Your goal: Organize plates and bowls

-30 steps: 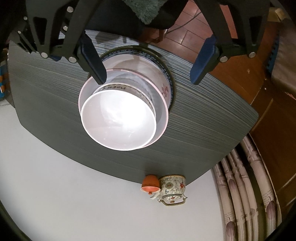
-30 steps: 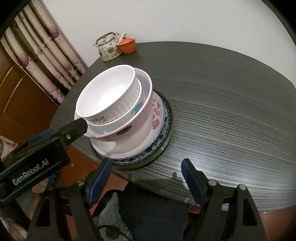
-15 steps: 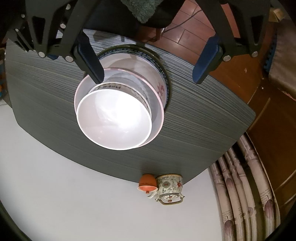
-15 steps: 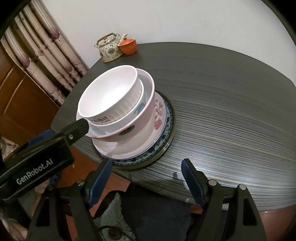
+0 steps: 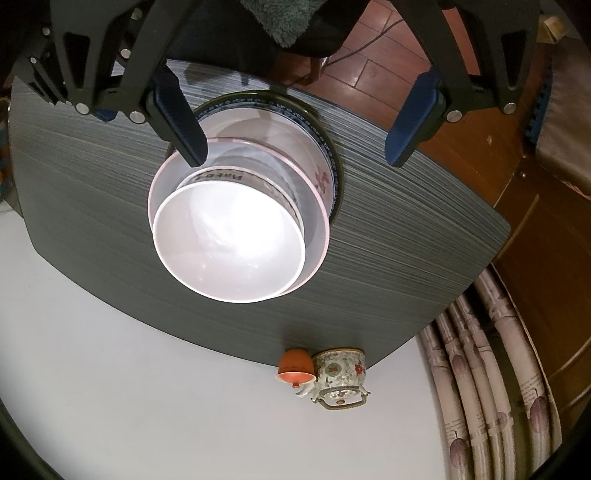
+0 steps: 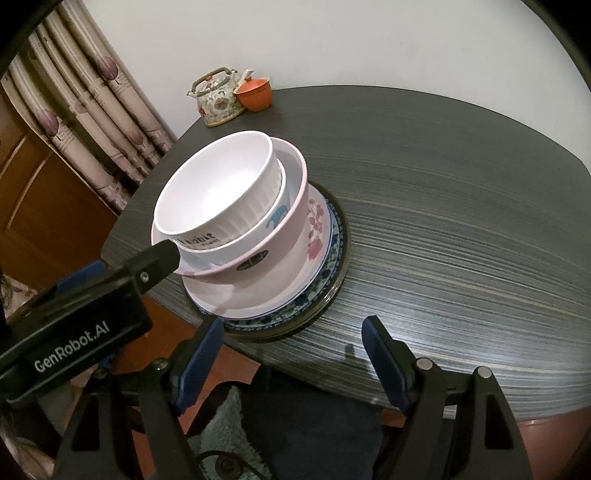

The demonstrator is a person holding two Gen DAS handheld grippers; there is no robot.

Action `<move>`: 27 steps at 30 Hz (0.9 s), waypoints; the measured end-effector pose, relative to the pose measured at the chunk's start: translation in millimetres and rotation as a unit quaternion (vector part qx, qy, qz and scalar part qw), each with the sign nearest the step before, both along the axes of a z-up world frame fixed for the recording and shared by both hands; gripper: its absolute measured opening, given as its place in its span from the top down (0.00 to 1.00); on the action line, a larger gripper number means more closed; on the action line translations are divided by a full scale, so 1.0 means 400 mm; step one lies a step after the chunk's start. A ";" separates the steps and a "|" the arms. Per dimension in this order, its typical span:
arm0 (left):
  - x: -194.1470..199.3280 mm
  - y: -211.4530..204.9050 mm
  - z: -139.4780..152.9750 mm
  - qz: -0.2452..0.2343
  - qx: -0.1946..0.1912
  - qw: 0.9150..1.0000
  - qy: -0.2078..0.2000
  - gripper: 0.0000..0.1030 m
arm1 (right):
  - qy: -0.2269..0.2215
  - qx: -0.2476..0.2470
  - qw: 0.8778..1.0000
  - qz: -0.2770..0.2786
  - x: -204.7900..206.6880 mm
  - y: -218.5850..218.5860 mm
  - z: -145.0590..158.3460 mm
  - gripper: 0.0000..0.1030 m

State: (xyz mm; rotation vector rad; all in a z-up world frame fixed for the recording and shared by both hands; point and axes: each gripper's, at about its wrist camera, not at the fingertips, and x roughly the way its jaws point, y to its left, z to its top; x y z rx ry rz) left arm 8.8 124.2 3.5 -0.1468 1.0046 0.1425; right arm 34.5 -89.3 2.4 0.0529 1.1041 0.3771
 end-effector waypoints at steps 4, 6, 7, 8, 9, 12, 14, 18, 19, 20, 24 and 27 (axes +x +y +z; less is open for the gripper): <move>0.003 -0.002 -0.001 -0.003 0.001 1.000 0.002 0.07 | 0.006 0.007 1.000 -0.003 0.002 -0.005 -0.004 0.23; 0.004 -0.002 -0.001 -0.004 0.002 1.000 0.002 0.07 | 0.007 0.008 1.000 -0.003 0.002 -0.006 -0.005 0.23; 0.004 -0.002 -0.001 -0.004 0.001 1.000 0.002 0.07 | 0.007 0.008 1.000 -0.001 0.002 -0.005 -0.005 0.23; 0.004 -0.002 -0.002 -0.004 0.001 1.000 0.002 0.07 | 0.007 0.008 1.000 -0.001 0.001 -0.004 -0.006 0.23; 0.004 -0.002 -0.002 -0.004 0.000 1.000 0.003 0.07 | 0.007 0.008 1.000 0.000 0.001 -0.003 -0.005 0.23; 0.005 -0.001 -0.003 -0.004 0.000 1.000 0.003 0.07 | 0.006 0.007 1.000 0.003 -0.001 0.001 -0.003 0.23; 0.005 -0.001 -0.003 -0.005 0.001 1.000 0.002 0.07 | 0.004 0.006 1.000 0.004 -0.003 0.002 0.000 0.23; 0.007 0.000 -0.003 -0.006 0.002 1.000 0.003 0.07 | 0.003 0.003 1.000 0.006 -0.010 0.006 0.001 0.23; 0.006 0.001 -0.003 -0.006 0.001 1.000 0.003 0.07 | 0.004 0.004 1.000 0.006 -0.011 0.006 0.000 0.23; 0.006 -0.001 -0.003 -0.005 0.000 1.000 0.002 0.07 | 0.004 0.005 1.000 0.005 -0.011 0.008 -0.001 0.23; 0.008 0.002 -0.005 -0.007 0.001 1.000 0.003 0.07 | 0.005 0.006 1.000 0.006 -0.011 0.008 -0.001 0.23; 0.008 0.002 -0.006 -0.007 0.000 1.000 0.004 0.07 | 0.005 0.005 1.000 0.006 -0.012 0.008 -0.001 0.23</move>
